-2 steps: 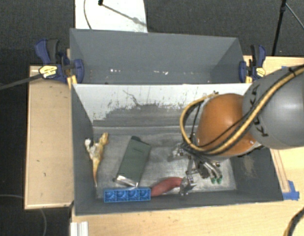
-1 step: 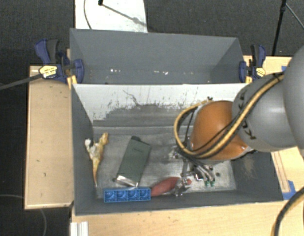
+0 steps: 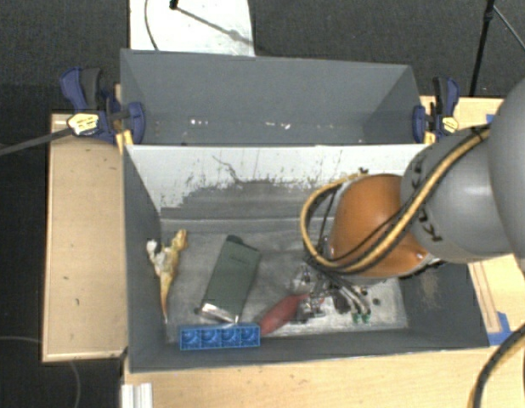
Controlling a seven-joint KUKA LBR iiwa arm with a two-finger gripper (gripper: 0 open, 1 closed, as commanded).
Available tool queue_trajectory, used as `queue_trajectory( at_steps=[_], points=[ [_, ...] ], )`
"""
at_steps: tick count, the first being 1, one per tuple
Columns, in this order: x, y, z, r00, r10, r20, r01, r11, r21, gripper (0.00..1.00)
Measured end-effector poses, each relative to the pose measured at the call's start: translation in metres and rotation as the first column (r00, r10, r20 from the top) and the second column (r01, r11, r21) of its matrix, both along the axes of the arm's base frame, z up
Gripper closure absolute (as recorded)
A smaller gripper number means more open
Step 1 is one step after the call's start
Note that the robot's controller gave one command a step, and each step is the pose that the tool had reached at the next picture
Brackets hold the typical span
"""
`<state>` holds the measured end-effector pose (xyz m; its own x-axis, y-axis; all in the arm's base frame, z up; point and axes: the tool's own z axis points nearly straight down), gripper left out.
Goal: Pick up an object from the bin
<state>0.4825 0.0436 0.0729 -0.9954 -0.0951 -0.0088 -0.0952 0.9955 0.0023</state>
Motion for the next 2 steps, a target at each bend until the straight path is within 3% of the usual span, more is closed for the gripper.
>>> queue_trajectory(
  at_steps=[2],
  points=[
    [-0.0005,0.0001,0.0019,1.000,-0.003,-0.002,0.003,1.000,0.000,1.00]
  ],
)
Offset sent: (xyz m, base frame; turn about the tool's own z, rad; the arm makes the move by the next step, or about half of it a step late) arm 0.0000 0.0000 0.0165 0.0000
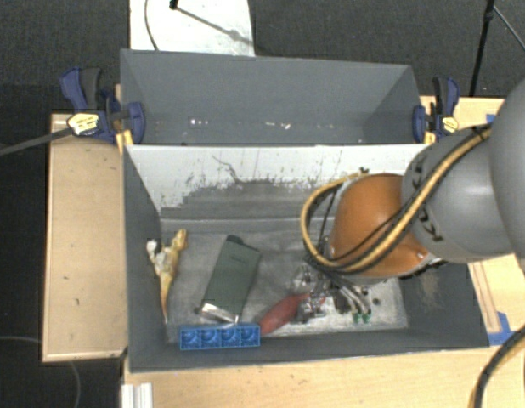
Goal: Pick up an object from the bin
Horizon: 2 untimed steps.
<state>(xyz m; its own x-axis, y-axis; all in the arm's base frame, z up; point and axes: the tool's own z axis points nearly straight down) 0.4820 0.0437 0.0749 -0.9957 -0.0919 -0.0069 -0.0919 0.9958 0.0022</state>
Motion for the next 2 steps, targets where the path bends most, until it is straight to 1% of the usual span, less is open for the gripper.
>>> queue_trajectory(
  at_steps=[2],
  points=[
    [-0.002,-0.001,0.020,1.000,0.001,-0.010,-0.001,1.000,-0.002,1.00]
  ],
)
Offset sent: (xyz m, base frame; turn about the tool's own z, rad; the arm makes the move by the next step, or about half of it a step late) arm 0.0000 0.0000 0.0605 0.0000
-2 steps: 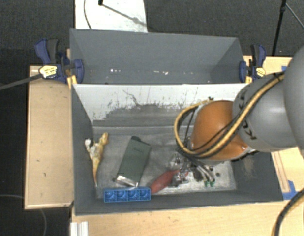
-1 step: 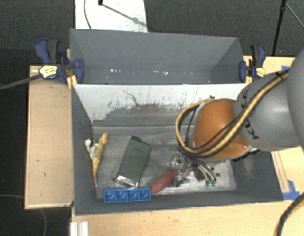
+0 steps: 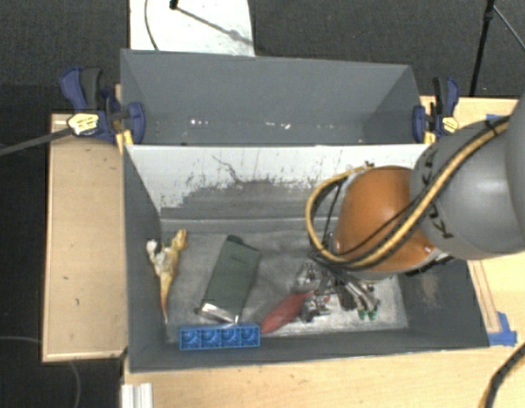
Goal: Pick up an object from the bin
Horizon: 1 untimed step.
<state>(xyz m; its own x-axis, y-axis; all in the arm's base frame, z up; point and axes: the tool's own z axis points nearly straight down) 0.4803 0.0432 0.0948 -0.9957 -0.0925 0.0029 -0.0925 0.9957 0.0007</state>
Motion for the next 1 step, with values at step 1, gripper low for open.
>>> queue_trajectory(
  at_steps=[1],
  points=[
    [-0.0001,0.0000,0.0170,1.000,0.000,0.000,0.000,1.000,0.000,1.00]
  ],
)
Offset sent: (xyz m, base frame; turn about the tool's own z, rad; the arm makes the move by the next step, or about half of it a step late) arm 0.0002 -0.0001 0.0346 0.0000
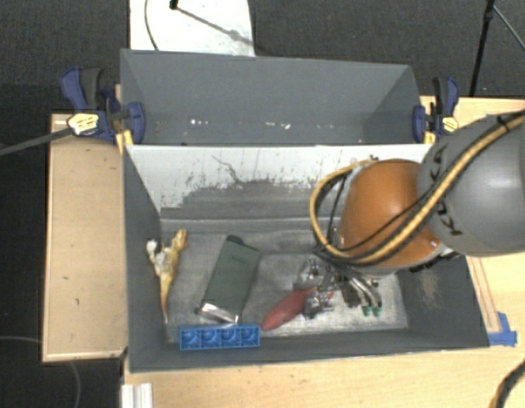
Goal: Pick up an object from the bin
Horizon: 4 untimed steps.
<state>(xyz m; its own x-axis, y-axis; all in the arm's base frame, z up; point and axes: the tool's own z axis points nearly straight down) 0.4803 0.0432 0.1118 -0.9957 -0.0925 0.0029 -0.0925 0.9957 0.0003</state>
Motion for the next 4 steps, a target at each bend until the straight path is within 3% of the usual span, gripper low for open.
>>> queue_trajectory(
  at_steps=[4],
  points=[
    [0.002,0.000,0.036,1.000,-0.003,0.007,0.003,1.000,0.000,1.00]
  ],
)
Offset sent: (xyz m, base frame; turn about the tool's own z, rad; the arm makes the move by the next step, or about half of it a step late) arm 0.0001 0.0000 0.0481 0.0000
